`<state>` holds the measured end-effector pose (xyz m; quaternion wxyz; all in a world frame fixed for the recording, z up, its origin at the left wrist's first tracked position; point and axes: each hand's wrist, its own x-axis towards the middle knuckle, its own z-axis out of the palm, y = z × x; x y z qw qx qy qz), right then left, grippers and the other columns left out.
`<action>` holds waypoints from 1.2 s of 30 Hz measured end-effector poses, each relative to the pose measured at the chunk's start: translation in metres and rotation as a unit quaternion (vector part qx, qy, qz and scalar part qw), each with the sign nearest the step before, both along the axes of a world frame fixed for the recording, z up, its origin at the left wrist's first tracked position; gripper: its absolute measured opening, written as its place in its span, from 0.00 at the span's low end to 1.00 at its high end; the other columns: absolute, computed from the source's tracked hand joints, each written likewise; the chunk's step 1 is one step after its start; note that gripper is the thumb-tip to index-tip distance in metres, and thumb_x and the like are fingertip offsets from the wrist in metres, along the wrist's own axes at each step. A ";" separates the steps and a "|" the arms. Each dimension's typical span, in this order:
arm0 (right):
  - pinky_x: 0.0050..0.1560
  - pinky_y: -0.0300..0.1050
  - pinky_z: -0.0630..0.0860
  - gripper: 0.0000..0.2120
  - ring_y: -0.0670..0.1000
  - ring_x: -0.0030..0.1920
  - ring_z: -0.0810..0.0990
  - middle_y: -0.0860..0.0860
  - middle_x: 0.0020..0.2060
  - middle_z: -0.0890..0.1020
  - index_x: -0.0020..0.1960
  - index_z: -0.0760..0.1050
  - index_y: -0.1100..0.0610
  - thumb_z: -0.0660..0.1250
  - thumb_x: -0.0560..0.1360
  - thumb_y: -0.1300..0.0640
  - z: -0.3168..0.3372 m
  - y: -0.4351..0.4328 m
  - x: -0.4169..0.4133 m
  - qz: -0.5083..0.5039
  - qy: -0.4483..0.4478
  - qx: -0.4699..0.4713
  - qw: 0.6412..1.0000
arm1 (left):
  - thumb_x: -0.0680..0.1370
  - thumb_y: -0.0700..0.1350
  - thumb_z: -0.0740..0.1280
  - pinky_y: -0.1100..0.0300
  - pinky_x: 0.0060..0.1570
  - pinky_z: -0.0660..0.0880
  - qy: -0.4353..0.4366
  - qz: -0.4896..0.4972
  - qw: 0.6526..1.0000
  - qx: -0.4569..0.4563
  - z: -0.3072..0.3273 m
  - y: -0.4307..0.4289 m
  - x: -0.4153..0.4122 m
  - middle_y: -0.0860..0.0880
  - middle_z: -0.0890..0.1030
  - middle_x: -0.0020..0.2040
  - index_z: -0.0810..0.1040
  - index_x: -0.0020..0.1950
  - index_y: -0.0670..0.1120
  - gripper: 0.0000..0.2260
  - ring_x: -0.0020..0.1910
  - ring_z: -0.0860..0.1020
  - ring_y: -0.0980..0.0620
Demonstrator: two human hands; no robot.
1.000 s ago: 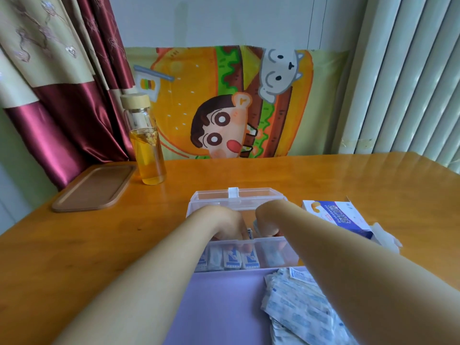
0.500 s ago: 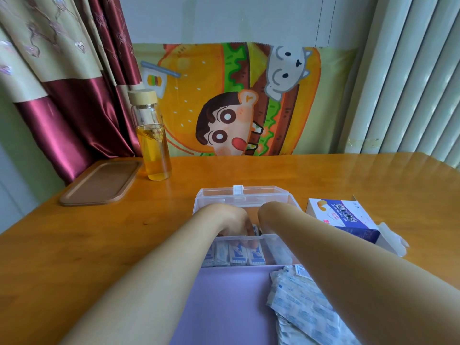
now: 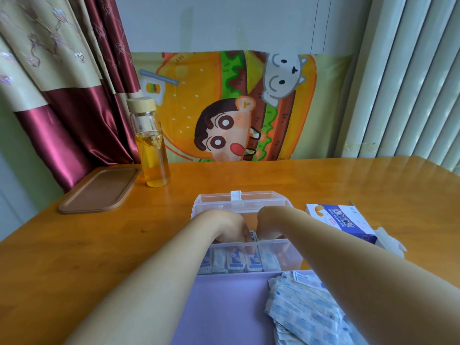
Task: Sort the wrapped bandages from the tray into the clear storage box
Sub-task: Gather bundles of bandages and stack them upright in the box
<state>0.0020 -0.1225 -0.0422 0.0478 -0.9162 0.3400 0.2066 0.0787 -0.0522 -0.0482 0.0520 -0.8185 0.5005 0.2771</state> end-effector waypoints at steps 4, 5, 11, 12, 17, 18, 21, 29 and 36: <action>0.56 0.44 0.72 0.18 0.54 0.57 0.73 0.57 0.56 0.73 0.68 0.67 0.62 0.58 0.79 0.60 0.005 -0.001 -0.005 0.020 -0.005 0.008 1.000 | 0.77 0.53 0.65 0.57 0.54 0.73 -0.010 -0.011 1.000 0.004 0.003 0.002 0.000 0.50 0.79 0.59 0.79 0.61 0.51 0.14 0.54 0.76 0.50; 0.52 0.43 0.73 0.16 0.55 0.58 0.75 0.57 0.55 0.73 0.66 0.67 0.63 0.57 0.79 0.61 0.010 0.000 -0.007 0.021 -0.018 0.009 1.000 | 0.78 0.51 0.65 0.57 0.55 0.74 -0.015 -0.015 1.000 -0.001 0.005 0.004 0.000 0.51 0.78 0.60 0.79 0.61 0.52 0.12 0.56 0.75 0.50; 0.50 0.42 0.77 0.11 0.52 0.50 0.78 0.53 0.54 0.79 0.58 0.75 0.58 0.61 0.77 0.59 0.039 0.011 -0.040 0.057 -0.236 -0.057 0.968 | 0.79 0.42 0.60 0.57 0.59 0.73 0.017 0.042 0.985 -0.165 0.014 0.025 -0.001 0.54 0.80 0.57 0.81 0.53 0.55 0.13 0.57 0.76 0.53; 0.51 0.44 0.78 0.12 0.52 0.50 0.79 0.52 0.53 0.80 0.59 0.75 0.56 0.61 0.77 0.59 0.042 0.014 -0.056 0.070 -0.259 -0.057 0.962 | 0.79 0.42 0.61 0.57 0.59 0.72 0.015 0.054 0.972 -0.226 0.015 0.033 -0.004 0.55 0.80 0.57 0.81 0.53 0.55 0.12 0.57 0.76 0.54; 0.51 0.45 0.77 0.08 0.51 0.49 0.80 0.50 0.48 0.84 0.51 0.81 0.54 0.65 0.75 0.58 0.024 0.027 -0.136 0.123 -0.160 -0.016 0.979 | 0.79 0.40 0.62 0.71 0.40 0.70 0.049 0.071 0.899 -0.429 0.008 0.084 -0.048 0.56 0.80 0.50 0.80 0.53 0.53 0.10 0.46 0.77 0.56; 0.52 0.44 0.76 0.08 0.50 0.51 0.80 0.48 0.50 0.83 0.52 0.80 0.53 0.65 0.75 0.56 0.016 0.027 -0.144 0.115 -0.145 -0.010 0.983 | 0.79 0.41 0.62 0.68 0.40 0.72 0.059 0.066 0.901 -0.424 0.004 0.090 -0.057 0.55 0.80 0.49 0.79 0.52 0.54 0.10 0.45 0.78 0.54; 0.53 0.42 0.74 0.12 0.49 0.54 0.79 0.47 0.52 0.82 0.56 0.79 0.52 0.67 0.75 0.51 -0.005 0.021 -0.157 0.086 -0.173 0.022 0.981 | 0.78 0.41 0.63 0.63 0.46 0.72 0.049 0.024 0.928 -0.367 -0.011 0.093 -0.085 0.53 0.80 0.52 0.79 0.55 0.52 0.10 0.46 0.77 0.53; 0.45 0.44 0.72 0.29 0.49 0.46 0.73 0.48 0.50 0.79 0.58 0.74 0.52 0.72 0.63 0.36 -0.032 0.043 -0.167 0.060 -0.201 -0.007 0.978 | 0.73 0.50 0.68 0.55 0.60 0.70 -0.011 -0.005 0.972 -0.235 -0.048 0.079 -0.115 0.50 0.69 0.64 0.65 0.71 0.53 0.27 0.62 0.71 0.50; 0.51 0.47 0.77 0.24 0.53 0.48 0.78 0.53 0.50 0.81 0.57 0.77 0.57 0.74 0.67 0.44 -0.036 0.049 -0.169 0.037 -0.216 0.032 0.975 | 0.70 0.46 0.71 0.59 0.53 0.73 0.067 0.064 0.945 -0.313 -0.059 0.089 -0.122 0.48 0.75 0.59 0.68 0.68 0.52 0.27 0.57 0.76 0.49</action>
